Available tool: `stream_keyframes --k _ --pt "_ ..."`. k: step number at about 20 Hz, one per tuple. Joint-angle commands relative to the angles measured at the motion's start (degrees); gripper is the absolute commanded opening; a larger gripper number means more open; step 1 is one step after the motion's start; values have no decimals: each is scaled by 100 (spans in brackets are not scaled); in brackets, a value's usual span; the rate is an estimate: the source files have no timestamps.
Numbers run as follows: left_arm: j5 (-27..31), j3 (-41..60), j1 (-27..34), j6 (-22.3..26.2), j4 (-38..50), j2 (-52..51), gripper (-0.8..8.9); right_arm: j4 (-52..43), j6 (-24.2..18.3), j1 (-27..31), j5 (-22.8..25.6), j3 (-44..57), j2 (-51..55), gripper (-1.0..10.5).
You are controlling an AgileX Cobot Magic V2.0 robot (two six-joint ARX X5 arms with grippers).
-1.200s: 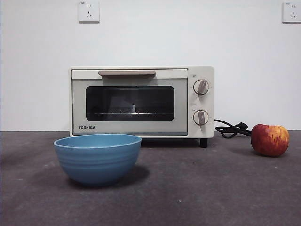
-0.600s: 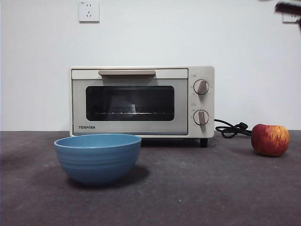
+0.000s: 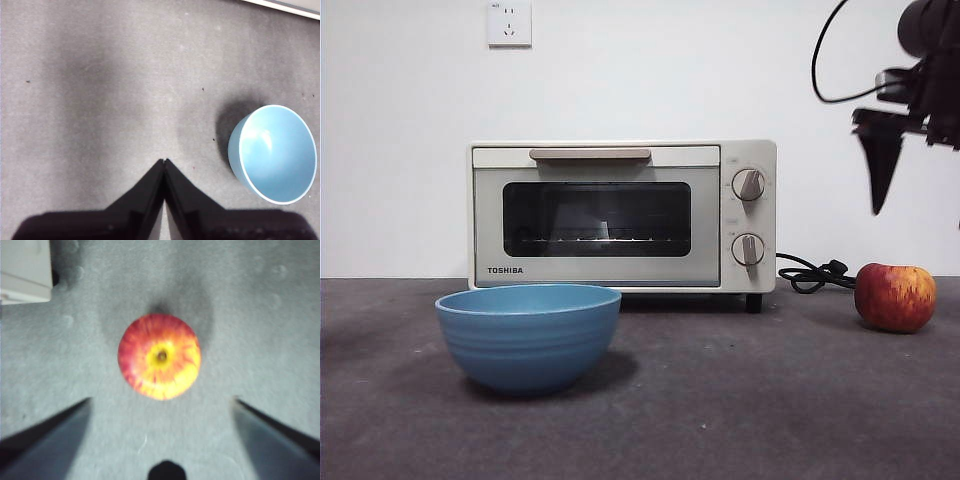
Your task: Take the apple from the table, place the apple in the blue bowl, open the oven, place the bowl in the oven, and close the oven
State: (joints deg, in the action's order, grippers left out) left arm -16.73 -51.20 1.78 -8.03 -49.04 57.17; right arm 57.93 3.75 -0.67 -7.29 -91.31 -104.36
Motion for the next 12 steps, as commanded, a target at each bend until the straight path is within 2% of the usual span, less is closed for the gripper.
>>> stream_keyframes --k 1,12 --pt "-20 -2 -50 74 -7 4 -4 -160 -31 -70 20 -20 -227 576" --pt "-15 -2 -179 74 -61 7 -4 -798 127 -328 315 -24 -1032 571"
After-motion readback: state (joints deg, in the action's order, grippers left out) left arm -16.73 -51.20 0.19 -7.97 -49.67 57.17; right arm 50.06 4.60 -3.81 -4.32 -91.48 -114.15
